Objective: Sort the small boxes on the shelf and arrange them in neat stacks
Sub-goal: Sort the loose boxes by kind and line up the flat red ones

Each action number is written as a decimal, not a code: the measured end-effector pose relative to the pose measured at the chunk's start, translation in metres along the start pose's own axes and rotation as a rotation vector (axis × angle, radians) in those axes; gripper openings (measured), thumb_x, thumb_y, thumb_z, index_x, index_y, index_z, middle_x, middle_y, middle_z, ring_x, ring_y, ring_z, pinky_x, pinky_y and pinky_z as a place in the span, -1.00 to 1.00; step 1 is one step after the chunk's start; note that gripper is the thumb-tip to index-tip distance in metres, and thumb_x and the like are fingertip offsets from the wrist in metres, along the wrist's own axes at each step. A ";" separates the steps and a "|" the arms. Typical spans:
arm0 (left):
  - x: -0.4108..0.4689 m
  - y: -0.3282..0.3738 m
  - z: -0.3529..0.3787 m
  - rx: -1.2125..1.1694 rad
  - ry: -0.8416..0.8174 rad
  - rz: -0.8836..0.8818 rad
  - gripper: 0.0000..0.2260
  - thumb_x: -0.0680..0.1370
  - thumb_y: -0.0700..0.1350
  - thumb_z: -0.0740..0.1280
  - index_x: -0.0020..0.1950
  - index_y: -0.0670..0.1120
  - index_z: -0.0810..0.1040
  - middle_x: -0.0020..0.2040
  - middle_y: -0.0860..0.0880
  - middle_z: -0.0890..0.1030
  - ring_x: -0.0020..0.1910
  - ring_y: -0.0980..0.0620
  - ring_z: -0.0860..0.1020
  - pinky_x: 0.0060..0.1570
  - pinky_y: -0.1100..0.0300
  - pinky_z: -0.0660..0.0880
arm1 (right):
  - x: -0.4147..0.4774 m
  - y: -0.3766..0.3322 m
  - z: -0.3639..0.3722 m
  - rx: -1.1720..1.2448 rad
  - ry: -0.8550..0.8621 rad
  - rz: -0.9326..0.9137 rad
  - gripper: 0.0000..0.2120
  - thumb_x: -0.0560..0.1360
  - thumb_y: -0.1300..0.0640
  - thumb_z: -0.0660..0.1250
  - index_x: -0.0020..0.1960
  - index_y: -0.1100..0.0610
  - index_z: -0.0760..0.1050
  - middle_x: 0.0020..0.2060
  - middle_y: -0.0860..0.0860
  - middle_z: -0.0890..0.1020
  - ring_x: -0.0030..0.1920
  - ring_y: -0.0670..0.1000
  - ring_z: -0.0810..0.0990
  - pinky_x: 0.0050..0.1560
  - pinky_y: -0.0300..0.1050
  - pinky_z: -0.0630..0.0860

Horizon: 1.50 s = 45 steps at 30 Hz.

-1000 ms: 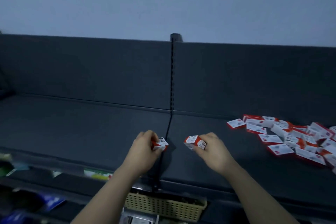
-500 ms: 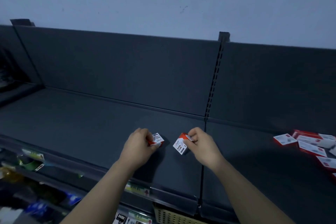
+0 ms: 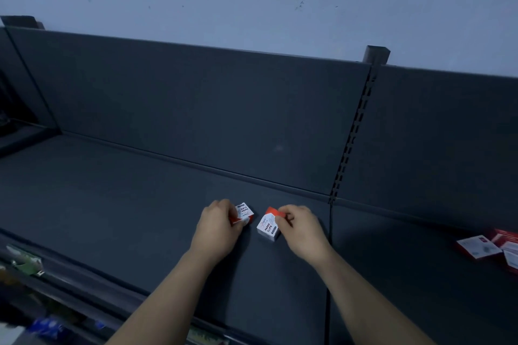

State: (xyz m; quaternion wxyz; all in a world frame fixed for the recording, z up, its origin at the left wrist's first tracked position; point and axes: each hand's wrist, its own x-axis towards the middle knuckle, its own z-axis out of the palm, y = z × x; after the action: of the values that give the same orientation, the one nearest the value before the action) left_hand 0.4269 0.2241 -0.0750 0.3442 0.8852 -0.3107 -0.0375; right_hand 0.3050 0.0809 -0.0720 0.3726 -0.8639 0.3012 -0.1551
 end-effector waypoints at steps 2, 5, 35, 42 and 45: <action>0.002 -0.001 0.001 -0.007 0.001 0.015 -0.79 0.49 0.06 0.39 -0.16 -0.03 0.45 -0.12 0.06 0.46 -0.10 0.04 0.46 -0.22 0.23 0.34 | 0.000 -0.001 0.003 -0.041 -0.004 -0.030 -0.76 0.55 0.05 0.26 0.19 0.07 0.53 0.04 -0.02 0.48 -0.01 -0.06 0.55 0.10 -0.19 0.48; 0.002 0.000 0.000 0.040 0.035 0.088 -0.83 0.51 0.06 0.35 -0.09 -0.03 0.50 -0.08 0.06 0.48 -0.06 0.03 0.45 -0.16 0.20 0.38 | -0.006 -0.002 0.002 -0.140 0.003 -0.067 -0.65 0.58 0.02 0.21 0.33 0.09 0.44 0.18 -0.04 0.49 0.12 -0.06 0.52 0.17 -0.17 0.44; -0.115 0.147 0.034 0.081 -0.240 0.946 -0.69 0.57 0.03 0.24 0.27 -0.04 0.54 0.14 -0.01 0.61 0.06 -0.05 0.56 0.07 0.07 0.45 | -0.258 0.030 -0.113 -0.580 0.533 0.368 -0.77 0.52 0.13 0.30 0.09 0.24 0.57 0.01 0.11 0.64 0.02 0.10 0.58 0.08 -0.03 0.49; -0.173 0.221 0.077 0.080 -0.338 0.996 -0.64 0.61 0.06 0.15 0.38 0.02 0.43 0.25 0.04 0.53 0.17 0.01 0.48 0.13 0.14 0.36 | -0.325 0.072 -0.176 -0.596 0.544 0.501 -0.62 0.58 0.02 0.20 0.34 0.14 0.43 0.26 0.02 0.52 0.27 0.04 0.45 0.28 -0.09 0.35; -0.198 0.257 0.097 0.095 -0.360 0.986 -0.63 0.60 0.07 0.15 0.38 0.03 0.41 0.25 0.05 0.52 0.18 0.01 0.47 0.14 0.15 0.36 | -0.350 0.096 -0.208 -0.611 0.540 0.534 -0.64 0.58 0.02 0.19 0.31 0.15 0.45 0.25 0.02 0.53 0.25 0.03 0.46 0.27 -0.11 0.35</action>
State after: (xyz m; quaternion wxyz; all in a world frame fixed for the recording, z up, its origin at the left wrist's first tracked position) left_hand 0.1059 0.1348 -0.0157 0.2218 0.6279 -0.7460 -0.0084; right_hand -0.1061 0.1373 -0.0180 0.0372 -0.7552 0.6299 -0.1774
